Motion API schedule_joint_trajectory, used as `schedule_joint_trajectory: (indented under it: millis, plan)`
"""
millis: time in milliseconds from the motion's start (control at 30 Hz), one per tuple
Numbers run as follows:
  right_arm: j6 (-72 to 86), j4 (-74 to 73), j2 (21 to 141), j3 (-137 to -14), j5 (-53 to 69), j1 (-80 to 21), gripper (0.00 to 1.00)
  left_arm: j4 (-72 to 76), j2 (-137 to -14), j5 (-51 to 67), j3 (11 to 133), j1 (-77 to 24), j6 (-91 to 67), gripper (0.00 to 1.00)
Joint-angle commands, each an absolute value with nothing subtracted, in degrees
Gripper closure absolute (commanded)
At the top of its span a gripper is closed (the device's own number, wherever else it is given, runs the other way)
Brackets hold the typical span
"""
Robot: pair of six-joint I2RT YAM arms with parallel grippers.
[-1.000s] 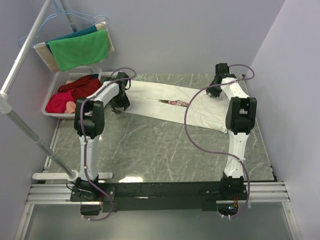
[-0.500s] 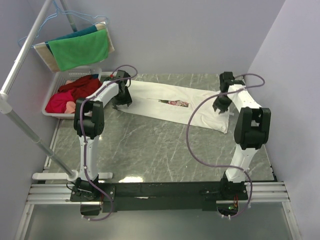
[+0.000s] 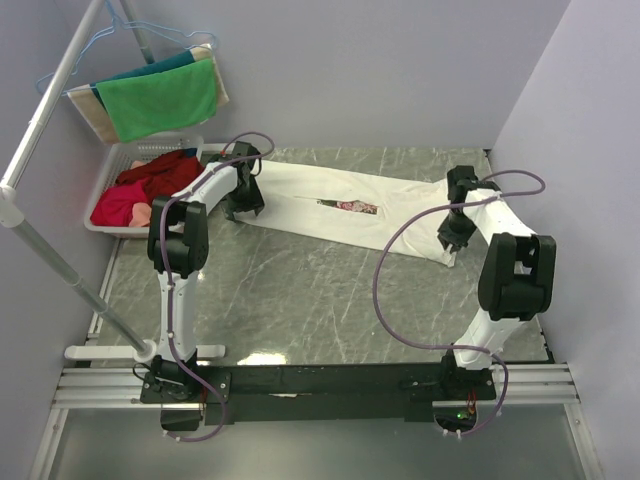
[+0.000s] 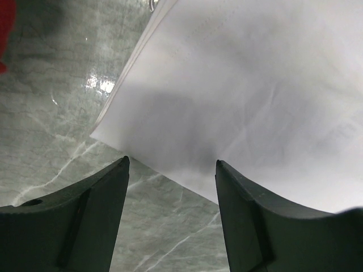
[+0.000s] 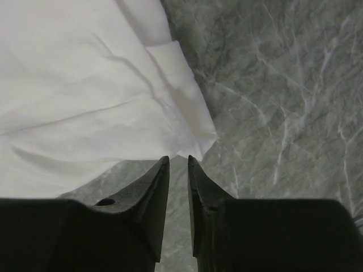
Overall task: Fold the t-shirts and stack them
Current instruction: Fold the tshirt
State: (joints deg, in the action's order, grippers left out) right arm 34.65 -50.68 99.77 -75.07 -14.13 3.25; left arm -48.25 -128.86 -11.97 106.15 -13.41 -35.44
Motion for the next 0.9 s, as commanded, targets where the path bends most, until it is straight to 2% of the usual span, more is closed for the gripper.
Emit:
schedule_joint_trajectory:
  millis: [0,467,733,867]
  plan:
    - [35.42,-49.57,97.47,-72.51,-16.17,4.22,0.73,-49.92,-129.02,-10.90,107.58,-13.18,-37.09,0.33]
    - [33.93,-47.03,100.63,-70.58,-15.04,5.36,0.73,-50.45,-129.20,-10.99,107.75,-12.92,-37.18,0.33]
    - [32.78,-45.35,101.60,-69.52,-12.22,5.45,0.63,-50.62,-129.29,-11.07,108.10,-12.48,-37.00,0.33]
    - [32.52,-44.74,102.57,-69.08,-10.90,5.36,0.63,-50.62,-129.38,-11.16,108.28,-12.39,-36.91,0.33]
